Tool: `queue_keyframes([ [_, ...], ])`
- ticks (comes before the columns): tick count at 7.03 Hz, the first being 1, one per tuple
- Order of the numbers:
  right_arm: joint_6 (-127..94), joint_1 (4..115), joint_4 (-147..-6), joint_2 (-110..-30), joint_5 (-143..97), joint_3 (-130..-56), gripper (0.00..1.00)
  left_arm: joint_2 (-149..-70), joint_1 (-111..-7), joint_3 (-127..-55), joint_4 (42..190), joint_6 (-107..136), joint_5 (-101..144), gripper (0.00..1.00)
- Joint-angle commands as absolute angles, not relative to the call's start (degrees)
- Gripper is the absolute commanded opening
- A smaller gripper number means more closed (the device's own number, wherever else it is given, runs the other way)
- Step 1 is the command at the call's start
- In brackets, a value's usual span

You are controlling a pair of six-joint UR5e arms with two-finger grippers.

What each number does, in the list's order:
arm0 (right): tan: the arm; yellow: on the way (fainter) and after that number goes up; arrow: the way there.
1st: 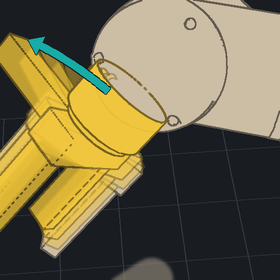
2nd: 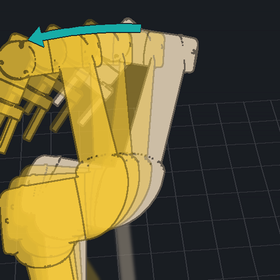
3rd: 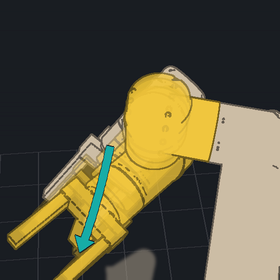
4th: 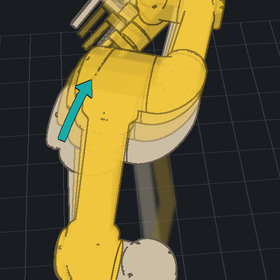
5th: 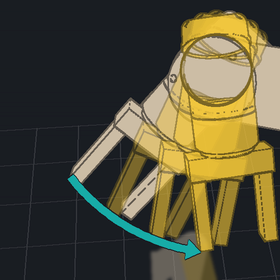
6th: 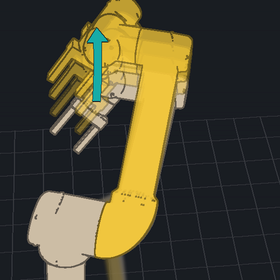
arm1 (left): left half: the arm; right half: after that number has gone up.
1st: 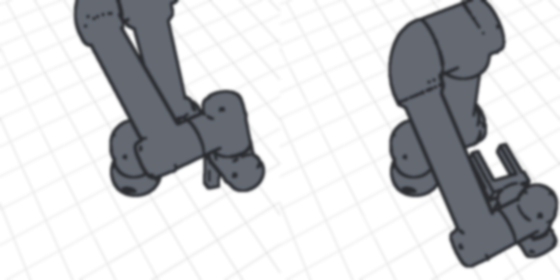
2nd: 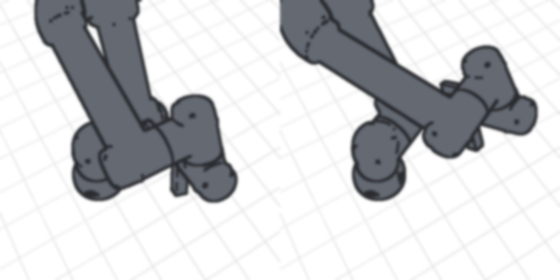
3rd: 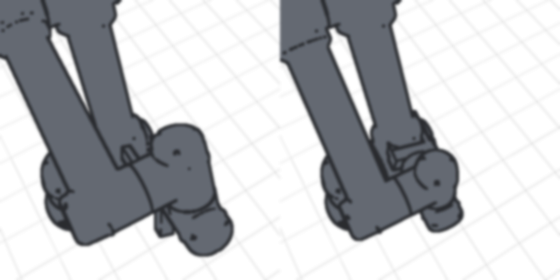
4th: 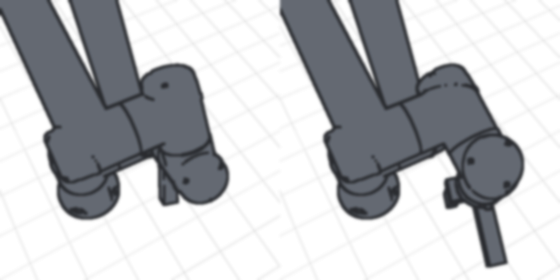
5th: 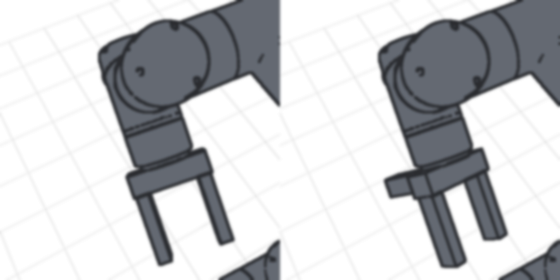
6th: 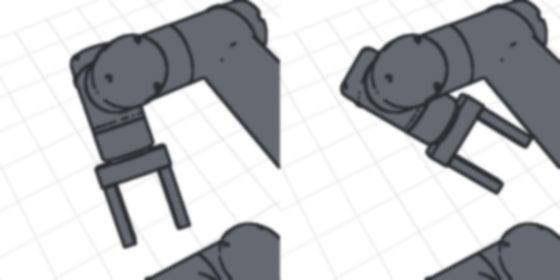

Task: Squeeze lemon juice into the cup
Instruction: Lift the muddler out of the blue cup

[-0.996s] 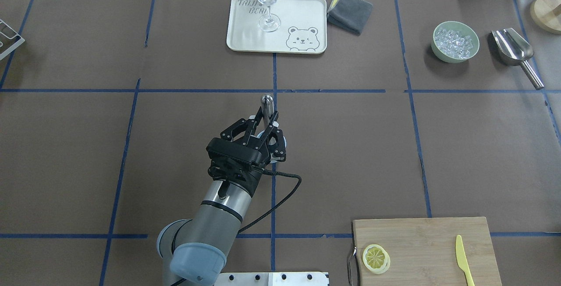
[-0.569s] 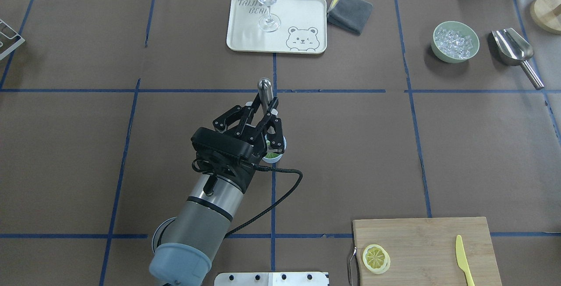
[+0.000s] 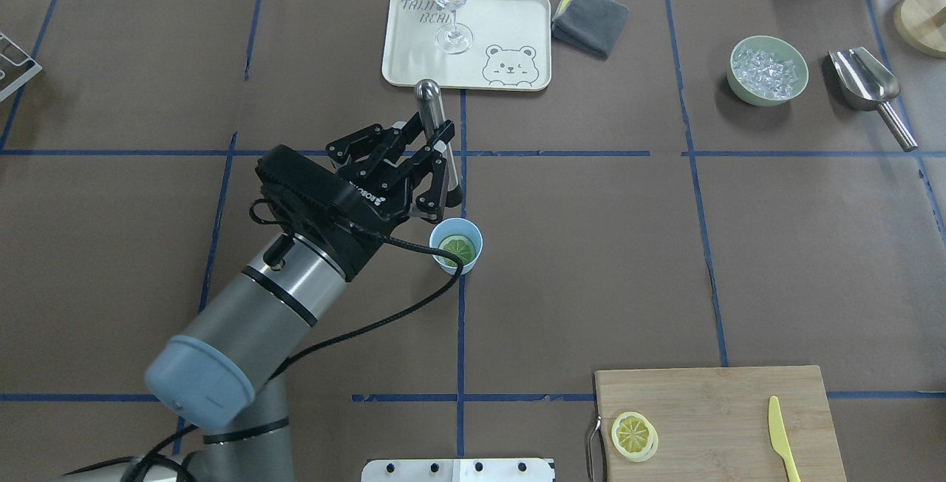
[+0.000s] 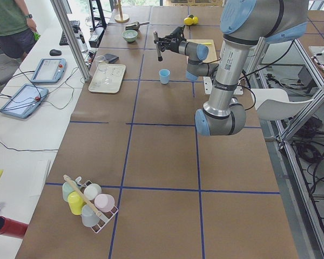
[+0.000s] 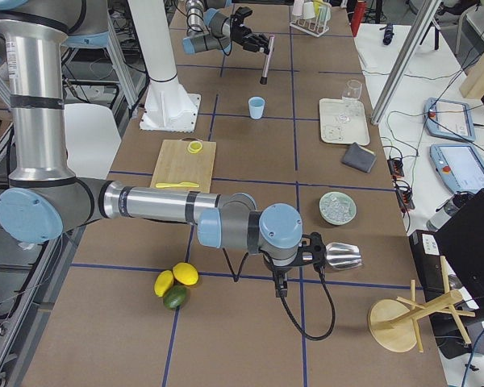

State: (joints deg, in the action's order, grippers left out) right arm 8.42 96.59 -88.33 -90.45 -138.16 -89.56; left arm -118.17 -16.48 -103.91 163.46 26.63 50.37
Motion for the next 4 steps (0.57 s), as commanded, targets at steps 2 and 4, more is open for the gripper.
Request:
queue_keyframes([
  [2, 8.4, 96.6, -88.3, -90.4, -138.2, -89.6, 1.00, -107.4, -32.8, -107.8, 163.0, 26.8, 81.3, 0.00],
  [4, 8.4, 96.6, -88.3, -90.4, -138.2, -89.6, 1.00, -97.4, -41.8, -109.3, 158.6, 26.7, 97.8, 0.00],
])
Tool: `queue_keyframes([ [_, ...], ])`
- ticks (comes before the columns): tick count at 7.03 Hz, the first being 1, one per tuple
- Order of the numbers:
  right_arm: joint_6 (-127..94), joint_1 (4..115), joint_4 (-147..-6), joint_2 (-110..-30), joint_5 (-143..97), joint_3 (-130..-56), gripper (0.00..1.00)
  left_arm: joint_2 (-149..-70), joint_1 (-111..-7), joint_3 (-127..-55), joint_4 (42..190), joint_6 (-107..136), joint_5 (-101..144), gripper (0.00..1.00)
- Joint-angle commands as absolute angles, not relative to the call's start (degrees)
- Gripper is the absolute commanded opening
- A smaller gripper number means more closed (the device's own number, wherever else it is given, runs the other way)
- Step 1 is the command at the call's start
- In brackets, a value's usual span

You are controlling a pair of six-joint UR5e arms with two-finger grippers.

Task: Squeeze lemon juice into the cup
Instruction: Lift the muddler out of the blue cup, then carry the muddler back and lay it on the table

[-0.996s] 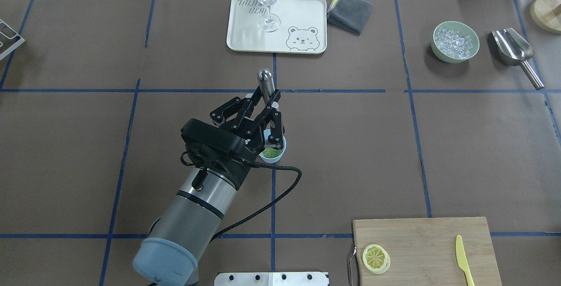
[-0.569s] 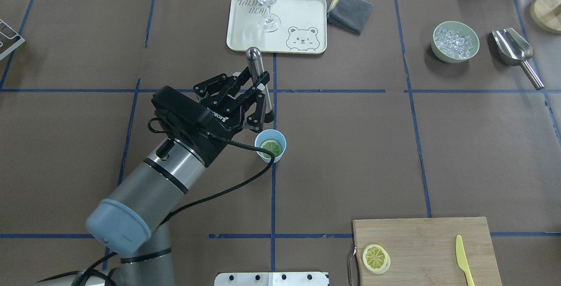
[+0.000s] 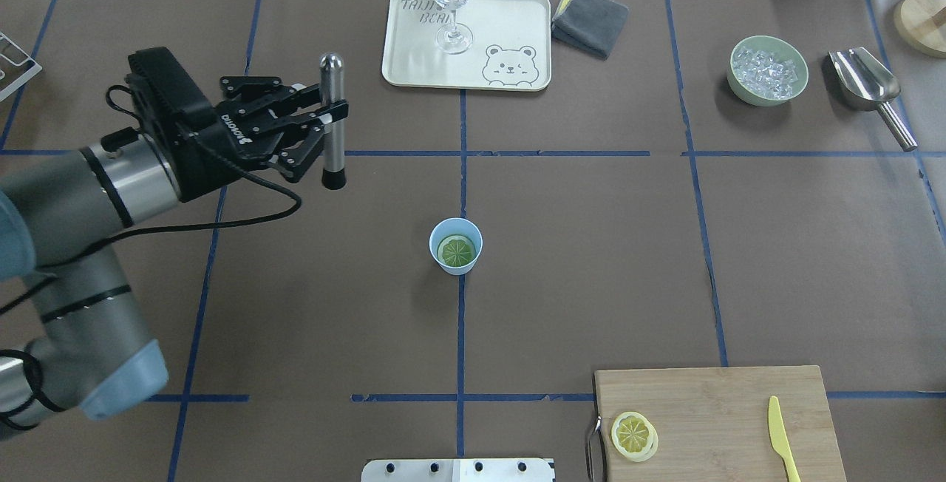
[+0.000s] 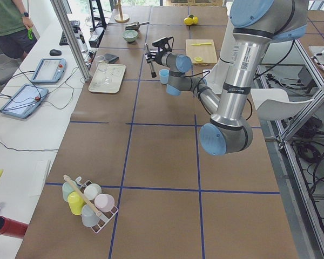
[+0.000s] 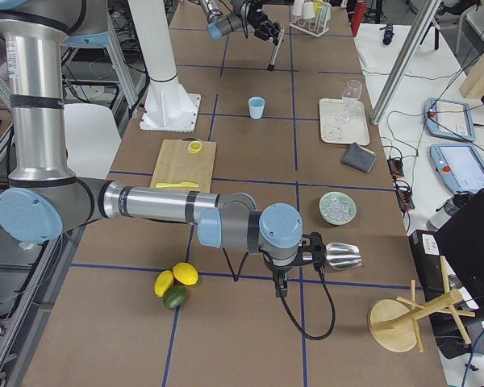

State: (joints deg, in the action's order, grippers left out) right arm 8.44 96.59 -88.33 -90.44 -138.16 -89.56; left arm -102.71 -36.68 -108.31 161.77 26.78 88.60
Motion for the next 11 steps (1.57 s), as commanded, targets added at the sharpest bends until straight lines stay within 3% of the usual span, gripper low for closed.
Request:
queue_keyframes([
  [1, 8.4, 96.6, -88.3, -90.4, -138.2, -89.6, 1.00, -95.6, -45.6, -114.1, 144.5, 26.7, 102.6, 0.00],
  [4, 8.4, 96.6, -88.3, -90.5, -138.2, -89.6, 1.00, -101.3, -46.3, -119.6, 106.0, 26.8, 110.9, 0.00],
  [8, 8.7, 96.6, -88.3, -90.4, -138.1, -90.1, 1.00, -102.3, -46.5, -117.8, 96.1, 30.3, 111.7, 0.00],
  [11, 8.6, 96.6, -88.3, -90.4, -138.1, -91.0, 1.00, -101.7, -47.9, -111.1, 91.2, 44.4, 113.1, 0.00],
])
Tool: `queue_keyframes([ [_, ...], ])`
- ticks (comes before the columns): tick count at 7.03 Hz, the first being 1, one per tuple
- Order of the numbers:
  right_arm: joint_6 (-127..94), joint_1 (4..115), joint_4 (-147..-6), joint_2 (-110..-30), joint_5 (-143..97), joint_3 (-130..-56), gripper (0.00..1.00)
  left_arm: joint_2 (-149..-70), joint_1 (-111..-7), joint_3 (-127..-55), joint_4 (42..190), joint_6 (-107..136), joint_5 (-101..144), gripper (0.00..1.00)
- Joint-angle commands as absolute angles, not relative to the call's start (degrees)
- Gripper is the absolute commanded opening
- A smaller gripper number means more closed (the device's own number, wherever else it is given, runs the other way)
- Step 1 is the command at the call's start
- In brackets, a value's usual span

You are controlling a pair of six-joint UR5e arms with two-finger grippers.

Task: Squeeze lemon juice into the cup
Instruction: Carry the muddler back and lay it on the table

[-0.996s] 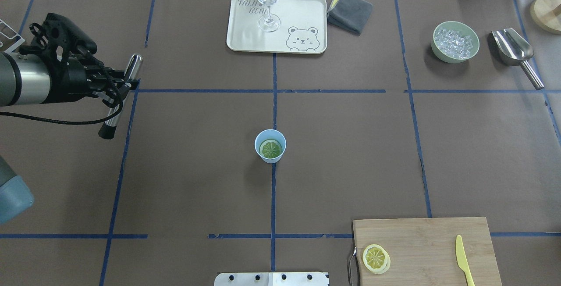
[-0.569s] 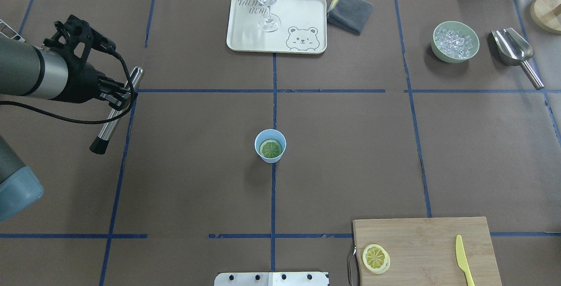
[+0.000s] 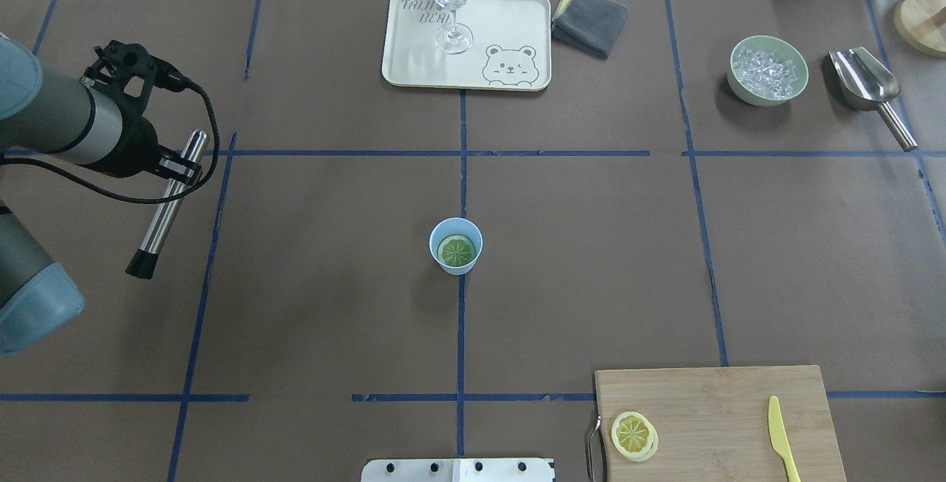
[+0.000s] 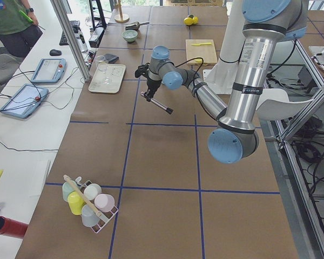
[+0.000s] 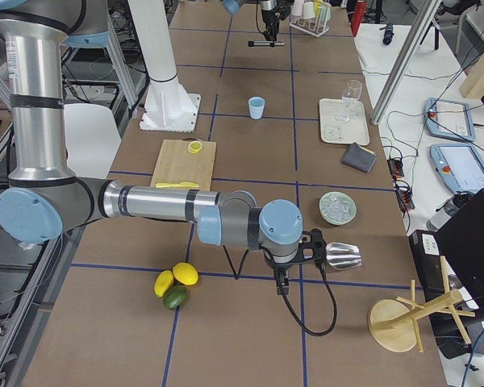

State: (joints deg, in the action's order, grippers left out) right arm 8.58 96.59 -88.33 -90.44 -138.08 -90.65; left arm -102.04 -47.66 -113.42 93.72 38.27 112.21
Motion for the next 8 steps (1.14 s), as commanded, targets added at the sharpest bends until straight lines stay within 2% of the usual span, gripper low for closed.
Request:
queue_keyframes([
  [1, 8.5, 96.6, -88.3, -90.4, -138.1, -91.8, 1.00, -101.5, -47.8, -108.0, 90.1, 45.2, 113.0, 0.00],
  [5, 8.4, 96.6, -88.3, -90.9, -138.1, -92.5, 1.00, -101.1, -47.3, -97.0, 90.1, 45.1, 106.1, 0.00],
  [8, 8.5, 96.6, -88.3, -90.8, -138.1, -92.6, 1.00, -101.3, -47.2, -95.5, 90.1, 44.7, 106.0, 0.00],
])
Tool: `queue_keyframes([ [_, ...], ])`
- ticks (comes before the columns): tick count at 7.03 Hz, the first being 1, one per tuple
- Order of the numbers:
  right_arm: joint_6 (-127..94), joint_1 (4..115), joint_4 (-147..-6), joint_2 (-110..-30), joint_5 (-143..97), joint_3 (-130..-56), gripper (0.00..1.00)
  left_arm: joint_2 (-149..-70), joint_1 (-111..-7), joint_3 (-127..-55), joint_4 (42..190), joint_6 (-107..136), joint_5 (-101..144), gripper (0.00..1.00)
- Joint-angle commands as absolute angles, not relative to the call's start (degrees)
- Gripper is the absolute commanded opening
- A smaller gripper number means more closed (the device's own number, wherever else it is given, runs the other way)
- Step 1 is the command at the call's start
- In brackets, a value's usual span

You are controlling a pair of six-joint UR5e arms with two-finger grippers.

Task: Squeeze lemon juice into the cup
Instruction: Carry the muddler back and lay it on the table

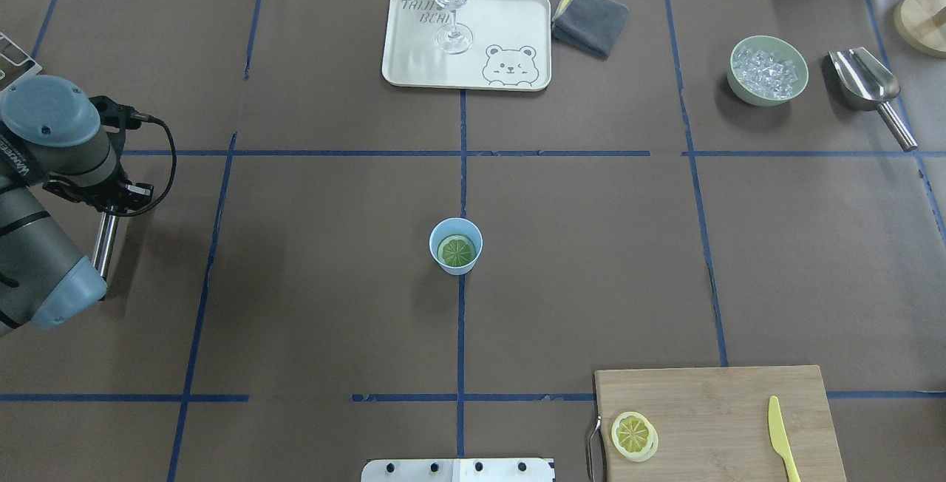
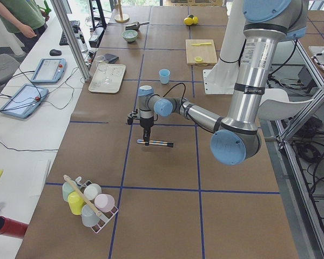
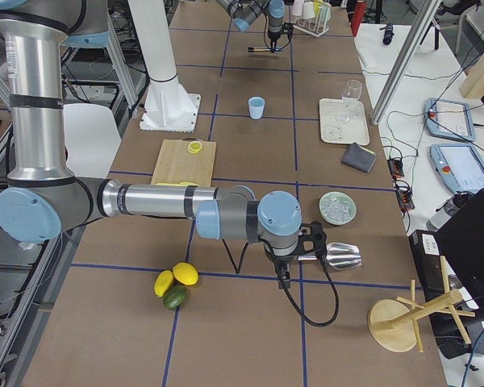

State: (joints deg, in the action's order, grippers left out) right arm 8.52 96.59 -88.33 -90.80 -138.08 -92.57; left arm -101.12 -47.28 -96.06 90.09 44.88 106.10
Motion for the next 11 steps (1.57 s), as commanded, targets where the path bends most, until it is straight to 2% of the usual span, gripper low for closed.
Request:
queue_keyframes([
  [1, 8.4, 96.6, -88.3, -90.8, -138.1, -92.7, 1.00, -101.3, -47.2, -94.9, 89.9, 44.6, 106.0, 0.00],
  [2, 8.4, 96.6, -88.3, -90.8, -138.1, -92.7, 1.00, -101.4, -47.2, -93.9, 90.0, 44.6, 106.0, 0.00],
  [3, 8.5, 96.6, -88.3, -90.9, -138.1, -92.8, 1.00, -101.4, -47.2, -93.3, 90.1, 44.5, 106.0, 0.11],
  [4, 8.4, 96.6, -87.9, -91.0, -138.1, -92.9, 1.00, -101.5, -47.2, -93.3, 90.1, 44.4, 106.1, 0.66],
  [5, 8.4, 96.6, -87.8, -91.0, -138.1, -92.9, 1.00, -101.5, -47.2, -93.4, 90.2, 44.9, 106.0, 1.00],
  [8, 8.4, 96.6, -87.5, -91.0, -138.0, -92.9, 1.00, -101.6, -47.8, -94.2, 90.7, 44.3, 106.3, 1.00],
  [11, 8.5, 96.6, -87.5, -91.0, -138.0, -92.7, 1.00, -102.0, -56.8, -96.8, 93.2, 36.4, 114.9, 1.00],
])
